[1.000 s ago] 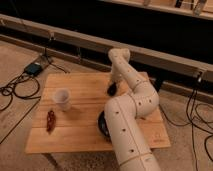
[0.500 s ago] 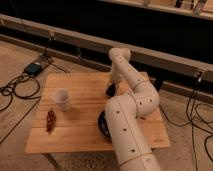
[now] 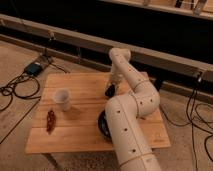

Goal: Place the eraser in the ceramic cup

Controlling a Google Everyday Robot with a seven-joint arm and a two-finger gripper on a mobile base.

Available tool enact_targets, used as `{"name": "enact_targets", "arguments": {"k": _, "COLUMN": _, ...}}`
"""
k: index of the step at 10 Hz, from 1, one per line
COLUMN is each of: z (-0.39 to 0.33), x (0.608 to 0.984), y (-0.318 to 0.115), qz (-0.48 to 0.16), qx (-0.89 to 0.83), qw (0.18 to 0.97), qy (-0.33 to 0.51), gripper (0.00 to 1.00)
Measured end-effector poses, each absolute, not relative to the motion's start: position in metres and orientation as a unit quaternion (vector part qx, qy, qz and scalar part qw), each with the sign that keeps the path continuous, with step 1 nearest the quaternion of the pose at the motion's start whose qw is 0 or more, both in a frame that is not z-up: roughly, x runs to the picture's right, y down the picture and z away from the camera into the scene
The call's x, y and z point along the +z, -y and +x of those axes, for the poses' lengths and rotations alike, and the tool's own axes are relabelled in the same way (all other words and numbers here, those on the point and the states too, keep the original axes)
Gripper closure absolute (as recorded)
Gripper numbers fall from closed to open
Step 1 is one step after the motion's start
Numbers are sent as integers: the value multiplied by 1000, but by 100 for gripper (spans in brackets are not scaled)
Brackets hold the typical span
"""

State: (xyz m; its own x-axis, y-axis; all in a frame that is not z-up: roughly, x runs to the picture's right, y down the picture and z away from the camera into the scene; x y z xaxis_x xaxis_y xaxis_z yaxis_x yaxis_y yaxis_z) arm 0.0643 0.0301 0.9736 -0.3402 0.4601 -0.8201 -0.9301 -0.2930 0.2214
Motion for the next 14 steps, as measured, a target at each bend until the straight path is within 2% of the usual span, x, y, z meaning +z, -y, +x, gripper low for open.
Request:
{"name": "enact_targets", "arguments": {"k": 4, "z": 65, "x": 974, "y": -30, "qz": -325, "qx": 734, "qw": 474, "qy": -361, "gripper": 100}}
{"name": "enact_targets", "arguments": {"k": 9, "z": 75, "x": 980, "y": -15, "qz": -244, "qx": 706, "qw": 538, "qy": -390, "gripper": 100}}
{"name": "enact_targets", "arguments": {"k": 14, "z": 59, "x": 967, "y": -10, "qz": -231, "qx": 706, "qw": 539, "qy": -397, "gripper": 100}}
